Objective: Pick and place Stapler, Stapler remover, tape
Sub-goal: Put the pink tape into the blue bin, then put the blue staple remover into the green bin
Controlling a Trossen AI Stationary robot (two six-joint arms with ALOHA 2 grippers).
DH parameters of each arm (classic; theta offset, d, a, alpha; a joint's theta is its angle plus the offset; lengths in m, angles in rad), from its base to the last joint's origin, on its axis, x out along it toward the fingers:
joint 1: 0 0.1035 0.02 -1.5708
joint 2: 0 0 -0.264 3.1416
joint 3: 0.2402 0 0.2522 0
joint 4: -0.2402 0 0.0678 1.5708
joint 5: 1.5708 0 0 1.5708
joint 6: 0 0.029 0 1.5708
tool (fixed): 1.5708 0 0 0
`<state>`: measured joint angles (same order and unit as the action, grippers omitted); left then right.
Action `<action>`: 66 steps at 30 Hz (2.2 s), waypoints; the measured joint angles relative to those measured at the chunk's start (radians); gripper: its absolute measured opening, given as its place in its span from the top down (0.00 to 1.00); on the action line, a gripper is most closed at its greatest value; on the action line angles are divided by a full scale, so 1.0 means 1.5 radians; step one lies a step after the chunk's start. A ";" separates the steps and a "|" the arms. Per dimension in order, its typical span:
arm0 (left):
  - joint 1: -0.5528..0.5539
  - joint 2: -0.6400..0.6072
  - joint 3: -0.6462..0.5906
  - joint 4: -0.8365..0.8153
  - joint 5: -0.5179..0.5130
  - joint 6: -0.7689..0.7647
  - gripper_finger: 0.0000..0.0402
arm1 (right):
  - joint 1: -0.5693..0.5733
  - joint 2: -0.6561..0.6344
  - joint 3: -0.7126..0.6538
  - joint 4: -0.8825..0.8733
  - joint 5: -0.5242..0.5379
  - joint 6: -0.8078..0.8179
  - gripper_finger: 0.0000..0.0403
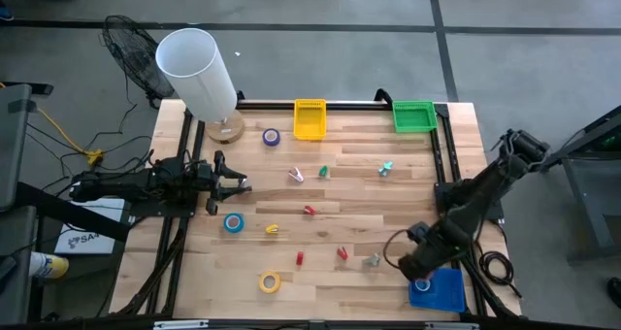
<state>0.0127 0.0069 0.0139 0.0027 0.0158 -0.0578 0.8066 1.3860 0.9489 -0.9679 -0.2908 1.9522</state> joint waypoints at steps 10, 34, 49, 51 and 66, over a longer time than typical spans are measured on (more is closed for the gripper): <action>0.000 0.000 0.000 0.000 0.000 0.000 0.57 | 0.098 0.004 0.000 0.000 -0.010 0.037 0.92; 0.000 0.000 0.000 0.000 -0.001 0.000 0.57 | 0.123 0.142 0.001 0.000 -0.125 -0.136 0.92; 0.000 0.000 0.000 0.000 -0.001 0.000 0.57 | 0.123 0.142 0.001 0.033 -0.131 -0.133 0.66; 0.000 0.000 0.000 0.000 -0.001 0.000 0.57 | 0.123 0.142 0.001 0.033 -0.131 -0.124 0.62; 0.000 0.000 0.000 0.000 -0.001 0.000 0.57 | 0.073 0.032 0.001 0.017 -0.041 -0.038 0.55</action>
<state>0.0126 0.0069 0.0137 0.0025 0.0149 -0.0576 0.9166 1.4335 0.9497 -0.9419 -0.3521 1.8949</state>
